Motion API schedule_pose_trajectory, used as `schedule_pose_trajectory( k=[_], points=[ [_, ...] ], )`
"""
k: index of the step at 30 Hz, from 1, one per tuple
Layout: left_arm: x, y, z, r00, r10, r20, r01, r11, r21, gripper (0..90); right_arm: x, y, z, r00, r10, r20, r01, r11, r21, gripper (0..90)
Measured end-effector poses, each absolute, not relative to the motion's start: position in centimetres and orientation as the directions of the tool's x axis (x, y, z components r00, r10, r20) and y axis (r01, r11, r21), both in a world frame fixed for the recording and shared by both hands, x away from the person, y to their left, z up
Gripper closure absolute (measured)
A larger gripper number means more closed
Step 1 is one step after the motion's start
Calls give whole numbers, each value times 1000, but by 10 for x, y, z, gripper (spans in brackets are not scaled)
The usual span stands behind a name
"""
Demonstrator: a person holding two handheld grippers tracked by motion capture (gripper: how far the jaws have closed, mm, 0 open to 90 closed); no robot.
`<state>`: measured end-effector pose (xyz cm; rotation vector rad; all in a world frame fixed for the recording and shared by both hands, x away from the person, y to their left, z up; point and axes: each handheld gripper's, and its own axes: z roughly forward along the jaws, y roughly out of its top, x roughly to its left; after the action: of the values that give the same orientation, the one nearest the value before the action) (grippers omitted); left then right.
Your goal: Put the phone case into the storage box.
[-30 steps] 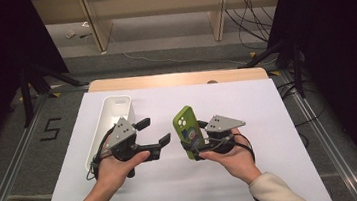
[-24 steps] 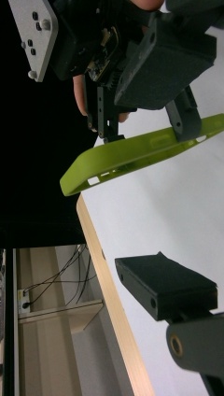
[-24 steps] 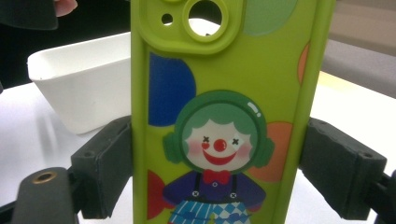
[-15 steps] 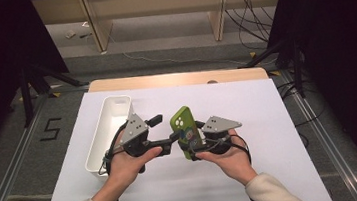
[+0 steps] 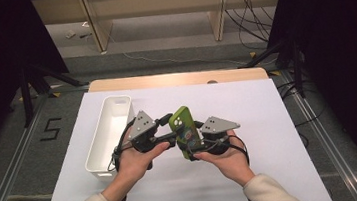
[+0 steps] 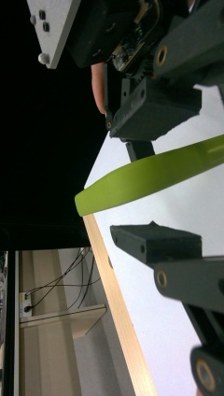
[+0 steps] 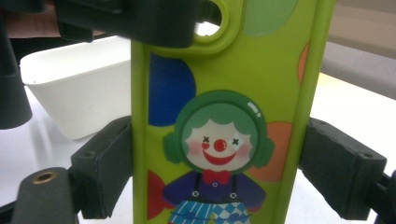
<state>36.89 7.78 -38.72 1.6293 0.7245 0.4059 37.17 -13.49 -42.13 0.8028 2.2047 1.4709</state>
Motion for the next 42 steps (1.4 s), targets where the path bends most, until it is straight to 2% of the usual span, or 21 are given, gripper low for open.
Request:
schedule_pose_trajectory(
  k=[10, 19, 22, 31, 42],
  points=[
    [373, 72, -391, 738, 650, -179, 253, -21, 967, 597, 371, -132, -421, -764, 645, -21, 234, 308, 922, 163],
    [373, 72, -392, 740, 644, -195, 252, 3, 968, 768, 369, -129, -421, -763, 645, -44, 219, 321, 921, 162],
    [372, 72, -393, 744, 636, -204, 258, 8, 966, 800, 369, -128, -421, -761, 646, -58, 211, 330, 920, 160],
    [371, 73, -392, 761, 612, -217, 264, 14, 964, 827, 370, -128, -420, -767, 638, -61, 206, 336, 919, 143],
    [374, 90, -381, 791, 575, -211, 250, 11, 968, 827, 369, -134, -419, -811, 583, -56, 197, 361, 912, 59]
  ],
)
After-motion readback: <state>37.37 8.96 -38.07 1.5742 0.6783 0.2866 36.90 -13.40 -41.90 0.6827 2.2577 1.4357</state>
